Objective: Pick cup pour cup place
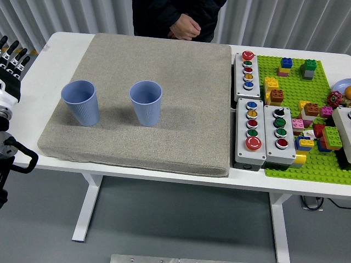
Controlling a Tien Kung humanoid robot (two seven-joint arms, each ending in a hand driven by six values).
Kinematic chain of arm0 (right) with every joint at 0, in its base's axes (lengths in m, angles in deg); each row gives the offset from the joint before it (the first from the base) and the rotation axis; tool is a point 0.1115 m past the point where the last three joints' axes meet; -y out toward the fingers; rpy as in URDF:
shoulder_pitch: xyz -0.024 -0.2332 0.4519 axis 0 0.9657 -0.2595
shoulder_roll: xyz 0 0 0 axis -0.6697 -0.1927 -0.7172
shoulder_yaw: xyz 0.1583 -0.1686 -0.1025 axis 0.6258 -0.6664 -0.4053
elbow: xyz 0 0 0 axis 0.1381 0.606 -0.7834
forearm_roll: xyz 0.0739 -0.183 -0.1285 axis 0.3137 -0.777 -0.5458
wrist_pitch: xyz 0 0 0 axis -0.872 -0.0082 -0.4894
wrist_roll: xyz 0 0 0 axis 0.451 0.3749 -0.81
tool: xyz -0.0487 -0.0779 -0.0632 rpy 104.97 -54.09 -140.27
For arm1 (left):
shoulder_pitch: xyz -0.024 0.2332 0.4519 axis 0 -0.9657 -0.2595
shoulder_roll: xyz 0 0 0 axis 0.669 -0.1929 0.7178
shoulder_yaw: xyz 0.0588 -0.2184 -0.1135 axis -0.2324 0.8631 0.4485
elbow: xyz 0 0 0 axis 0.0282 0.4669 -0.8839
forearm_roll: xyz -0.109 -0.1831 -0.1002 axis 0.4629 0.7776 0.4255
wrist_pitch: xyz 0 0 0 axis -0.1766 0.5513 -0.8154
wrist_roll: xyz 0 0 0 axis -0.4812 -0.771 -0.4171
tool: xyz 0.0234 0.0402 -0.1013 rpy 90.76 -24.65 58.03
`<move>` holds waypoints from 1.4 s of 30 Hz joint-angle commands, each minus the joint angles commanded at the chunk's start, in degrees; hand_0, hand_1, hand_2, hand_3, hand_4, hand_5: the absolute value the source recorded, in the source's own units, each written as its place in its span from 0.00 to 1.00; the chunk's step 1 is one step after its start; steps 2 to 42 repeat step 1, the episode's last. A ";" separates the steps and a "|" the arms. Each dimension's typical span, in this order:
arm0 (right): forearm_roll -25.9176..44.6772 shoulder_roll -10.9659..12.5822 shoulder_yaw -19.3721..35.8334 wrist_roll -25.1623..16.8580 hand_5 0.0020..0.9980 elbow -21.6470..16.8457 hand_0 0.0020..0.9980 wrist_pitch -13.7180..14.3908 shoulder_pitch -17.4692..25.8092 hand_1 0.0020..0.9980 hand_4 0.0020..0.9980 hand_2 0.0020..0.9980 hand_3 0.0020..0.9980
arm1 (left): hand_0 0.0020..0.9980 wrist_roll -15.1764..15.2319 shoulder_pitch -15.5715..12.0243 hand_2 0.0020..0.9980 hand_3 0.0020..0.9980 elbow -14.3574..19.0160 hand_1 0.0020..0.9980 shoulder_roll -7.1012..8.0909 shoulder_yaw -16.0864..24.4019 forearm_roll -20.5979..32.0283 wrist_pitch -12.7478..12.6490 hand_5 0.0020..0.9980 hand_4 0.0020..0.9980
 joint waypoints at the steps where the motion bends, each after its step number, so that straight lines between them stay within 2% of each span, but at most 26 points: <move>1: 0.00 -0.01 0.00 0.00 0.29 0.00 0.72 0.01 0.01 0.69 0.33 0.74 0.70 | 0.80 0.01 -0.03 0.83 0.88 0.00 0.77 -0.01 0.02 0.00 0.01 1.00 0.85; 42: 0.00 -0.01 0.00 0.00 0.29 0.00 0.72 0.01 0.01 0.69 0.33 0.74 0.70 | 0.80 0.01 -0.03 0.83 0.88 0.00 0.77 -0.01 0.02 0.00 0.01 1.00 0.85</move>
